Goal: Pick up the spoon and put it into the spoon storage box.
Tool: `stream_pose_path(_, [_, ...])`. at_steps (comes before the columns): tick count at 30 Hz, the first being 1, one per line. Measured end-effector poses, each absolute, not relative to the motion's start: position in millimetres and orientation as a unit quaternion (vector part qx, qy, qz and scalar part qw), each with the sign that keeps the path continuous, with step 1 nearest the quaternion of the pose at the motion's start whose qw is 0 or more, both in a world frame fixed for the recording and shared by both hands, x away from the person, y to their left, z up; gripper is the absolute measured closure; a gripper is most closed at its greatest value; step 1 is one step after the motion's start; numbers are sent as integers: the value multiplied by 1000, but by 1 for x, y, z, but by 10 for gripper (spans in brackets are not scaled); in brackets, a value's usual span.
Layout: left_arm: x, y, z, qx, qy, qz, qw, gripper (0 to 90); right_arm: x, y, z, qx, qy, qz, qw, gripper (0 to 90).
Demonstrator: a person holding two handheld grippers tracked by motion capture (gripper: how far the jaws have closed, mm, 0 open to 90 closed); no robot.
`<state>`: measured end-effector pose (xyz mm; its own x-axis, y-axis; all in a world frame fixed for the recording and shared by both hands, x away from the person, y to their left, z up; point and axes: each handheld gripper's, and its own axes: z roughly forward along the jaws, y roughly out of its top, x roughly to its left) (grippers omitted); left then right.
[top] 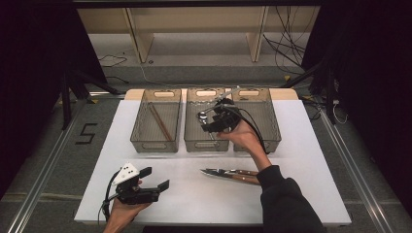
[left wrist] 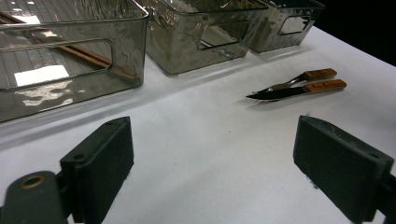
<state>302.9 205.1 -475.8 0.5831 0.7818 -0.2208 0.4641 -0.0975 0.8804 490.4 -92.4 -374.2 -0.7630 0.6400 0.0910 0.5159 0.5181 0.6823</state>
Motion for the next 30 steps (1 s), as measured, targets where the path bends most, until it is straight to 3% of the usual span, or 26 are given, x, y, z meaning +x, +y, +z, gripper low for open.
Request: stream_pose_path(30, [303, 205, -476, 724, 431, 155, 516, 118, 403, -134, -393, 259, 891, 369, 53, 325])
